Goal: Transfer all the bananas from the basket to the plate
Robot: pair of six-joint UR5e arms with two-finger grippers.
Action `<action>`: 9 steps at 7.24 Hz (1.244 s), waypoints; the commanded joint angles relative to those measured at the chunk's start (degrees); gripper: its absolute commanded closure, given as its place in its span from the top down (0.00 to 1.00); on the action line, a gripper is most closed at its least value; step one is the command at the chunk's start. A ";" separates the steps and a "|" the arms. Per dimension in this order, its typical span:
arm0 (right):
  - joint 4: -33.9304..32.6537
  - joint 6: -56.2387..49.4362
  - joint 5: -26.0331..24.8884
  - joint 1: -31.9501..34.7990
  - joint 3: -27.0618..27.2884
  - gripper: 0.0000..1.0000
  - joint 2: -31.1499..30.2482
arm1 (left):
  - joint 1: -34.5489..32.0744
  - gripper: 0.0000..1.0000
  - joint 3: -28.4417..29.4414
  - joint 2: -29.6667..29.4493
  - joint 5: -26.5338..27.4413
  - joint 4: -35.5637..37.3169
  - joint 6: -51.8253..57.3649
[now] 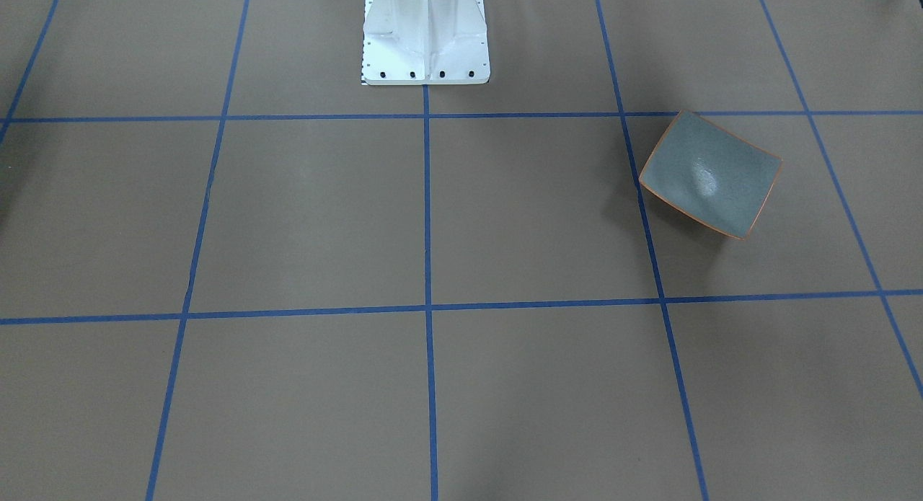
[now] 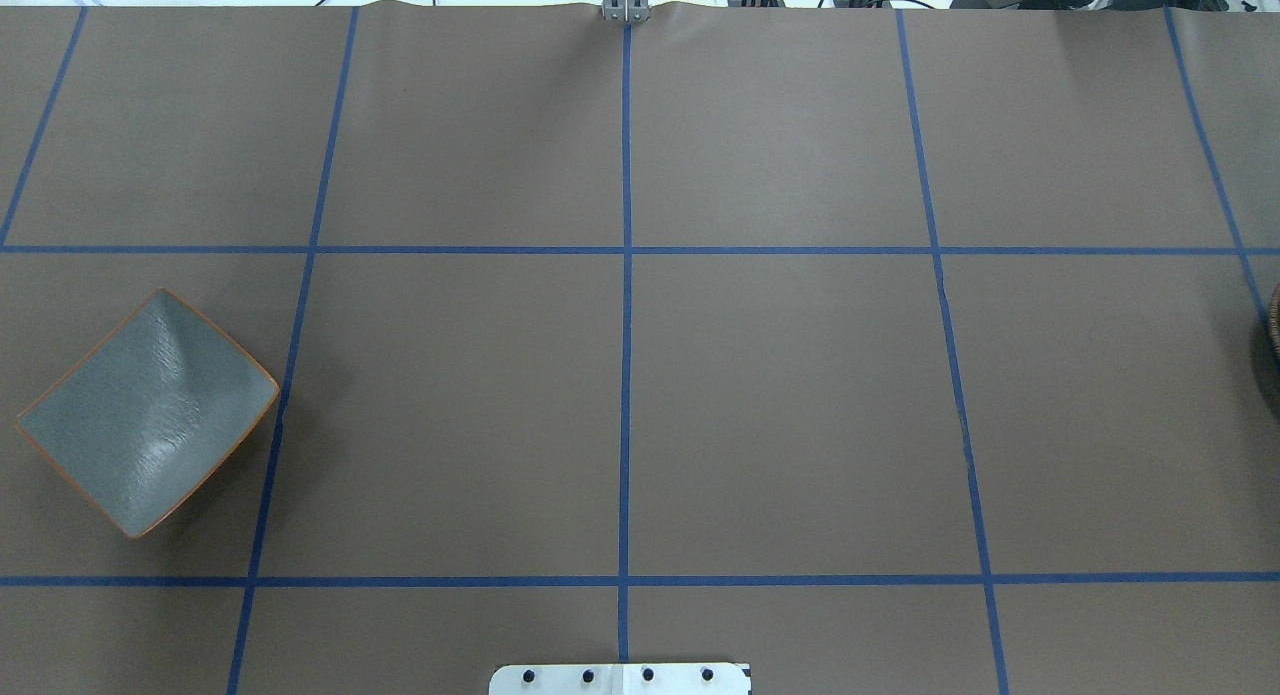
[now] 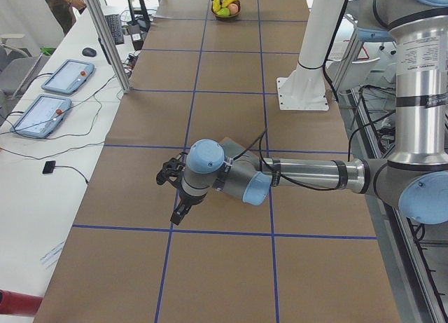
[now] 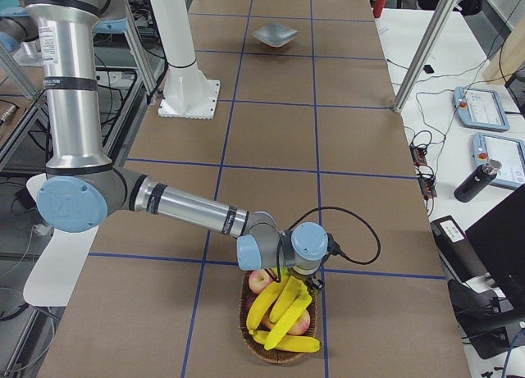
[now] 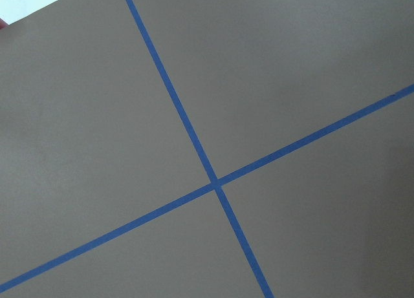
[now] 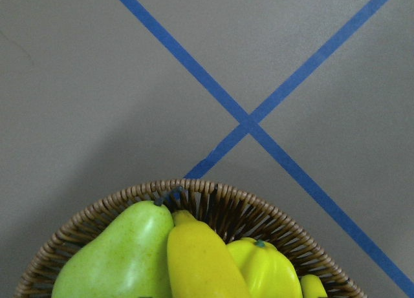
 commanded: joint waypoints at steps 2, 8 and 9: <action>0.02 -0.09 -0.56 0.01 0.11 0.53 -0.49 | 0.00 1.00 0.12 0.00 0.00 0.02 0.00; 0.02 -2.54 -0.13 1.84 1.16 0.00 0.04 | 0.00 1.00 0.38 0.09 0.00 0.02 0.00; -0.16 -2.55 0.05 2.64 1.60 0.00 0.73 | 0.00 1.00 0.38 0.09 0.00 0.02 0.00</action>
